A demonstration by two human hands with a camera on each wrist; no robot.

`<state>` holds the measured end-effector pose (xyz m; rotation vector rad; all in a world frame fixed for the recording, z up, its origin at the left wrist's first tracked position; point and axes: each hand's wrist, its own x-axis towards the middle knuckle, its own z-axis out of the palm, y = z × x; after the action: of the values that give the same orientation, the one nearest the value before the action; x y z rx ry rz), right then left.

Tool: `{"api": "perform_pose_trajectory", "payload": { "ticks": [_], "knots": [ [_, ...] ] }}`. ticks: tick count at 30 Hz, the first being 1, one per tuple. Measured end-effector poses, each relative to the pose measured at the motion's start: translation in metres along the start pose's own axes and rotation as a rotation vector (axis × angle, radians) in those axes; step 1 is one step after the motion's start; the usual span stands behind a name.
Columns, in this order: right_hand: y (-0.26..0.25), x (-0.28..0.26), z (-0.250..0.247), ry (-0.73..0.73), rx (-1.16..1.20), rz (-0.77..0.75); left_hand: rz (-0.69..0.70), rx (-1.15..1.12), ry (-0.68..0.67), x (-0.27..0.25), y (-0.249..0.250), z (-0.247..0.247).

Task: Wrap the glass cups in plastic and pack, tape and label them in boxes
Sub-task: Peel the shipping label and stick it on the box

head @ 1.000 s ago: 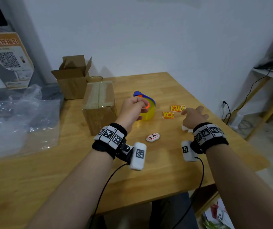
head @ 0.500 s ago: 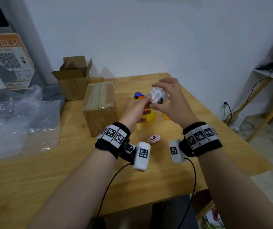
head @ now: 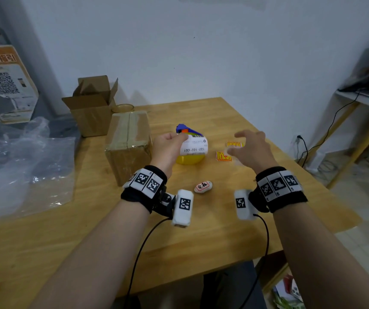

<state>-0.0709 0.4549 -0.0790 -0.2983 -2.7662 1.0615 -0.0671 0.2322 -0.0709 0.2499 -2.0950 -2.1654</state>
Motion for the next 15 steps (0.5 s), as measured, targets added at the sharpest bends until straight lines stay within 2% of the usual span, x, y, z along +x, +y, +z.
{"api": "perform_pose_trajectory", "payload": {
  "ticks": [2,4,6,8,11,15],
  "knots": [
    [0.008,-0.001,0.001,-0.070,-0.077,0.099,0.010,0.021,-0.013,-0.003,0.003,-0.001],
    [0.011,-0.003,0.005,-0.115,-0.105,0.125,0.030,0.032,-0.027,-0.004,0.004,-0.003],
    [0.007,-0.006,0.011,-0.139,-0.183,0.126,0.081,0.065,-0.040,-0.007,0.006,-0.006],
    [-0.006,-0.008,0.013,-0.085,-0.199,0.047,0.145,0.110,-0.058,-0.011,0.011,-0.011],
    [-0.041,-0.013,0.010,-0.040,0.095,-0.139,0.240,0.104,-0.097,-0.017,0.023,-0.024],
    [-0.092,-0.022,0.010,-0.270,0.492,-0.168,0.347,0.087,-0.183,-0.015,0.040,-0.051]
  ]
}}
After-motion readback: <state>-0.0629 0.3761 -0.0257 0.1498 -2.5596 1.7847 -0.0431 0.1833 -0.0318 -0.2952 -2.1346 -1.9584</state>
